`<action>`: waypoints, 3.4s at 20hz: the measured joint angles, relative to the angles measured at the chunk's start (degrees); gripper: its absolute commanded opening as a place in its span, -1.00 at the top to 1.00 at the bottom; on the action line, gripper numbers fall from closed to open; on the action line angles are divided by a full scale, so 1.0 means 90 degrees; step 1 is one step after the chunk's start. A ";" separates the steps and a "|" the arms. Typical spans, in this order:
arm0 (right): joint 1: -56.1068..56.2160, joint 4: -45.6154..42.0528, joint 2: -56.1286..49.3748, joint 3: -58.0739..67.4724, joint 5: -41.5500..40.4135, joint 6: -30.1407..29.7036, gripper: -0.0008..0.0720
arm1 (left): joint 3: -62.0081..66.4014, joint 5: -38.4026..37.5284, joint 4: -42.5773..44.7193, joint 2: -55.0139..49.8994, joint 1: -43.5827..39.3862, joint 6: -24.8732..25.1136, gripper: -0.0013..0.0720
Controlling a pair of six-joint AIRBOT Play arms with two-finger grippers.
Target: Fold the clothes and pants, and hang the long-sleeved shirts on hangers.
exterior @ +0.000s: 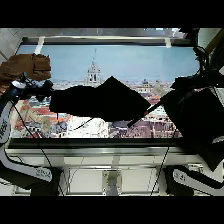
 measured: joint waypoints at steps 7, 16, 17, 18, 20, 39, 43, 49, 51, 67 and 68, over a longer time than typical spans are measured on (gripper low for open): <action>0.0000 -0.0058 -0.0109 0.0000 -0.0058 -0.0002 0.36 | 0.0012 0.0032 -0.0192 -0.0036 0.0000 0.0304 -0.42; 0.0000 -0.0015 -0.0610 0.0000 -0.0070 -0.0002 0.35 | 0.0024 0.0032 -0.0228 -0.0102 -0.0155 0.0775 0.94; 0.0000 -0.0012 -0.0673 0.0000 -0.0073 -0.0002 0.28 | 0.0041 0.0029 -0.0226 -0.0075 -0.0172 0.0814 0.94; 0.0000 -0.0010 -0.0750 -0.0002 -0.0078 -0.0002 0.00 | 0.0061 0.0024 -0.0226 -0.0027 -0.0180 0.0843 0.94; 0.0000 0.0085 -0.1013 -0.0002 -0.0097 0.0017 -0.30 | 0.0085 0.0007 -0.0216 0.0134 -0.0168 0.0903 0.94; 0.1596 0.2074 -0.3883 0.0624 -0.1739 -0.0372 -0.29 | 0.0102 -0.3667 0.3512 0.3670 -0.0114 0.0804 0.94; 0.2084 0.1778 -0.3971 0.1180 -0.1977 -0.0408 -0.27 | 0.0092 -0.4116 0.3823 0.4092 -0.0114 0.0780 0.94; 0.2594 0.1241 -0.4388 0.1734 -0.1817 -0.0406 -0.27 | 0.0087 -0.4308 0.3951 0.4248 -0.0114 0.0763 0.94; 0.2773 0.1212 -0.4592 0.1923 -0.1707 -0.0406 -0.27 | 0.0087 -0.4335 0.3959 0.4262 -0.0112 0.0763 0.94; 0.2254 -0.0342 -0.4240 0.4204 0.0321 0.0376 0.97 | 0.0085 -0.3543 0.3988 0.4216 -0.0112 0.0782 0.94; 0.2113 -0.0391 -0.3929 0.4284 0.0629 0.0398 0.97 | 0.0085 -0.3439 0.3961 0.4218 -0.0114 0.0782 0.94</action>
